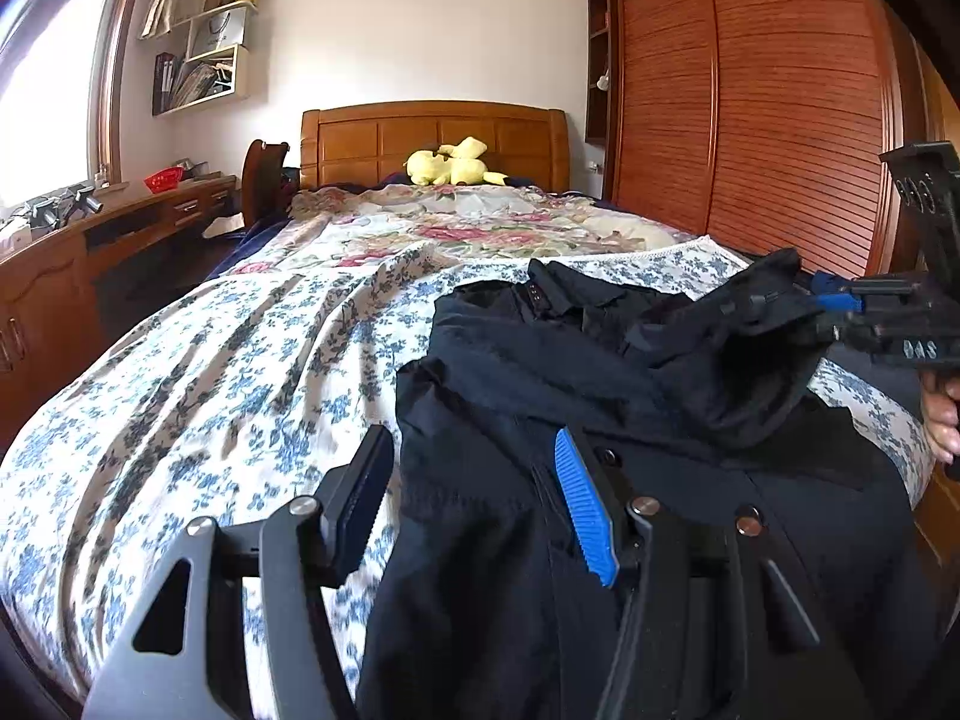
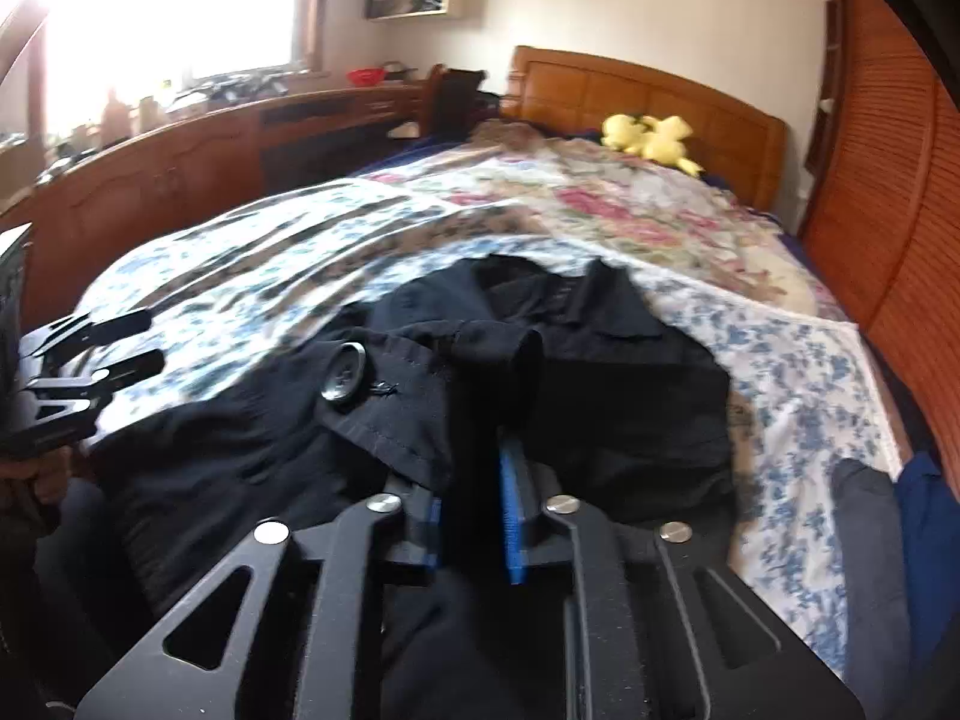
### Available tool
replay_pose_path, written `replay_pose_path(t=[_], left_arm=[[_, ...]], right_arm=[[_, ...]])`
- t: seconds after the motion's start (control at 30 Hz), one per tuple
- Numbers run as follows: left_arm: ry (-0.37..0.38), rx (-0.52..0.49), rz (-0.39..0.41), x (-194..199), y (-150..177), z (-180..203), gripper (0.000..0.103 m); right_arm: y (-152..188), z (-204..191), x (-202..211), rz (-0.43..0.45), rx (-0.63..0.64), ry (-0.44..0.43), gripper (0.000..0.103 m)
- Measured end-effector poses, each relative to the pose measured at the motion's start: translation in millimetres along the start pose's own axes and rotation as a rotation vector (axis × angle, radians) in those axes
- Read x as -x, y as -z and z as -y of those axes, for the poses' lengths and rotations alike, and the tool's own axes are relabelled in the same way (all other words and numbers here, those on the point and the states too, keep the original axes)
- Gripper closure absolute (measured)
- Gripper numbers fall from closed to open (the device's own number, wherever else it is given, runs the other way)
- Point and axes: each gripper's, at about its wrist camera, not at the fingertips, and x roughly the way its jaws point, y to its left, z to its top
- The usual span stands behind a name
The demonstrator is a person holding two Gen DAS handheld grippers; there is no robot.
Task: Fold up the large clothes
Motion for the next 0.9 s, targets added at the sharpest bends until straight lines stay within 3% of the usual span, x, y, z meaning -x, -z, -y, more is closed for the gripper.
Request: replay_pose_path(t=[0.1, 0.17, 0.43, 0.9], left_arm=[[-0.001, -0.003, -0.015, 10, 6, 6, 0.048], [-0.003, -0.009, -0.022, 15, 8, 11, 0.048], [-0.006, -0.049, -0.049, 27, 15, 32, 0.048], [0.055, -0.104, -0.090, 20, 18, 89, 0.048]], right_arm=[[11, -23, 1, -0.036, 0.033, -0.052, 0.054], [19, -34, 3, -0.056, 0.050, -0.061, 0.051], [52, -34, 33, -0.042, 0.028, -0.088, 0.048], [97, 37, 41, -0.016, -0.148, -0.068, 0.048]])
